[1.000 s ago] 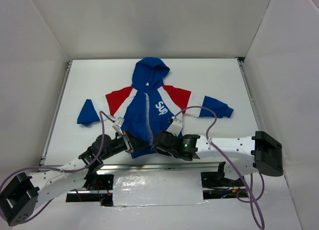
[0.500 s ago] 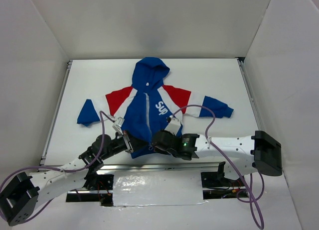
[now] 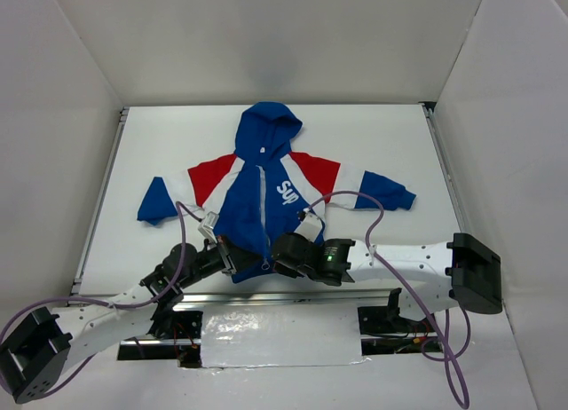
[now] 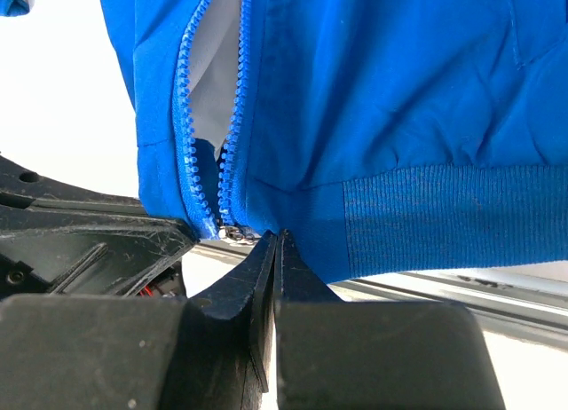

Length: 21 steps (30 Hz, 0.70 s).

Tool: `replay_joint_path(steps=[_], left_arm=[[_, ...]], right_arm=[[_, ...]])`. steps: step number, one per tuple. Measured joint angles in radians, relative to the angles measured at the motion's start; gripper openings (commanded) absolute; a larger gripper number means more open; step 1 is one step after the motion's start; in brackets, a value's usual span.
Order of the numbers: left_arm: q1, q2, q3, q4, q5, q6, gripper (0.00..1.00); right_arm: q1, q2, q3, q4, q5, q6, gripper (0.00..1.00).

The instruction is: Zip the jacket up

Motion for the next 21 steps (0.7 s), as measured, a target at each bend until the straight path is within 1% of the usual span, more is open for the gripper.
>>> replay_joint_path(steps=[21], left_arm=[[-0.009,-0.009,0.0,0.002,-0.035,0.005,0.0]], right_arm=[[0.0,-0.003,-0.044,0.043,-0.027,0.071,0.0]])
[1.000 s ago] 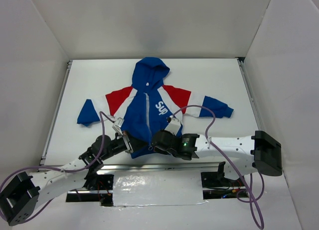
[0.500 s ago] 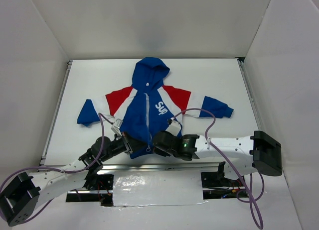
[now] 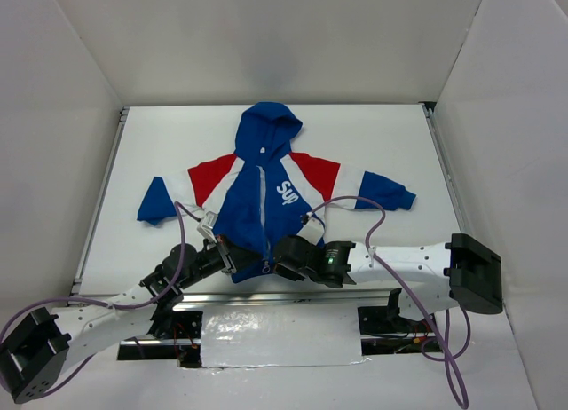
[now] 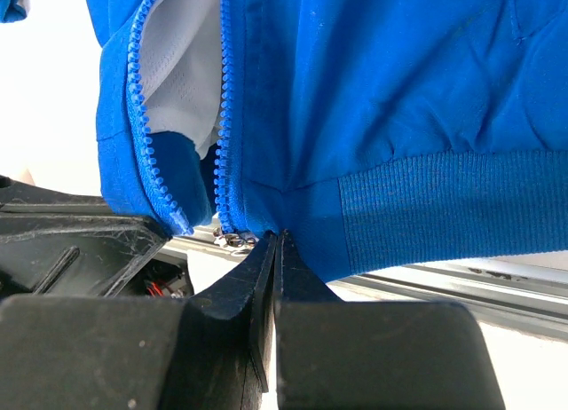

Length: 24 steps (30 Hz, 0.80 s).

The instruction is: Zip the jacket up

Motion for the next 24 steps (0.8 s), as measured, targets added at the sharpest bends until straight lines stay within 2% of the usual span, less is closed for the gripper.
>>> replay_joint_path(steps=[24], left_arm=[[-0.024,0.013,0.0,0.007,-0.007,0.031,0.0]], right_arm=[[0.0,-0.002,0.0,0.0,0.005,-0.006,0.0]])
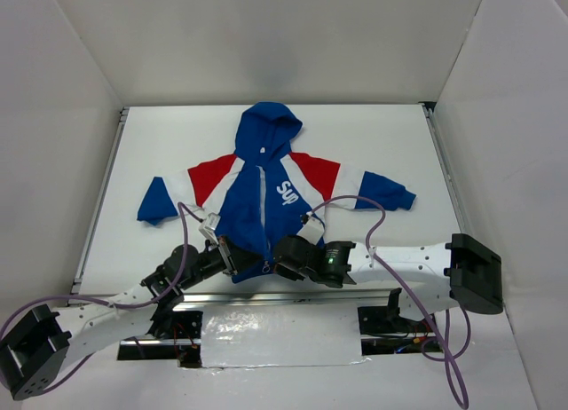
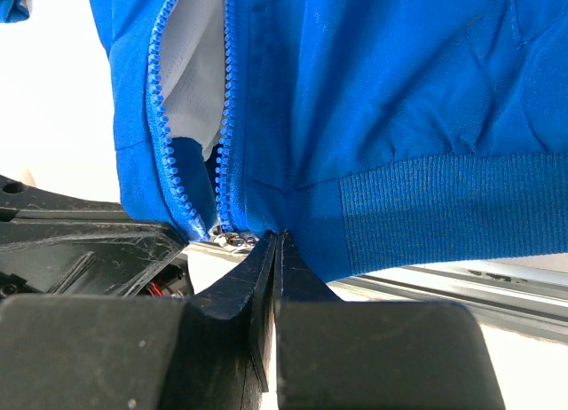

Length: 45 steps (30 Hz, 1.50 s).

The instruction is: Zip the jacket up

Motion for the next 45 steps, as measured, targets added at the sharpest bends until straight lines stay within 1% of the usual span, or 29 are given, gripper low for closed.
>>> replay_joint_path(steps=[32,45], left_arm=[[-0.008,0.024,0.0,0.032,-0.014,0.028,0.0],[-0.032,0.002,0.0,0.018,-0.058,0.072,0.0]], right_arm=[[-0.011,-0.002,0.018,-0.012,0.006,-0.014,0.0],[-0.011,-0.002,0.043,-0.043,0.019,-0.011,0.0]])
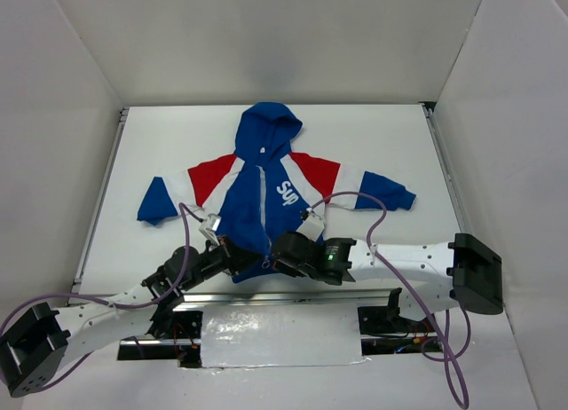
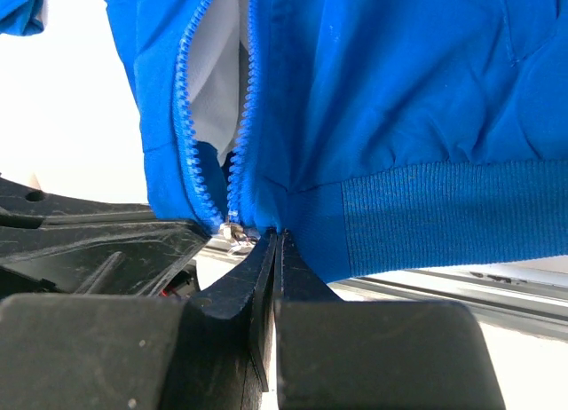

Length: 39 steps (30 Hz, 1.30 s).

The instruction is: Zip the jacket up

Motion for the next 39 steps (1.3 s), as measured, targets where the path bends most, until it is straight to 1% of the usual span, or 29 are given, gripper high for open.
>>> replay_joint_path(steps=[14,24,33,39], left_arm=[[-0.011,0.001,0.0,-0.003,0.002,0.055,0.0],[-0.012,0.002,0.0,0.002,0.012,0.082,0.0],[-0.022,-0.004,0.0,0.003,0.01,0.103,0.0],[-0.024,-0.013,0.0,-0.016,-0.016,0.126,0.0]], right_arm=[[-0.003,0.0,0.032,-0.046,0.012,-0.039,0.0],[-0.022,0.0,0.033,-0.021,-0.02,-0.132,0.0],[-0.035,-0.001,0.033,-0.016,-0.05,-0.183,0.0],[-0.035,-0.042,0.031,-0.015,-0.06,-0.205,0.0]])
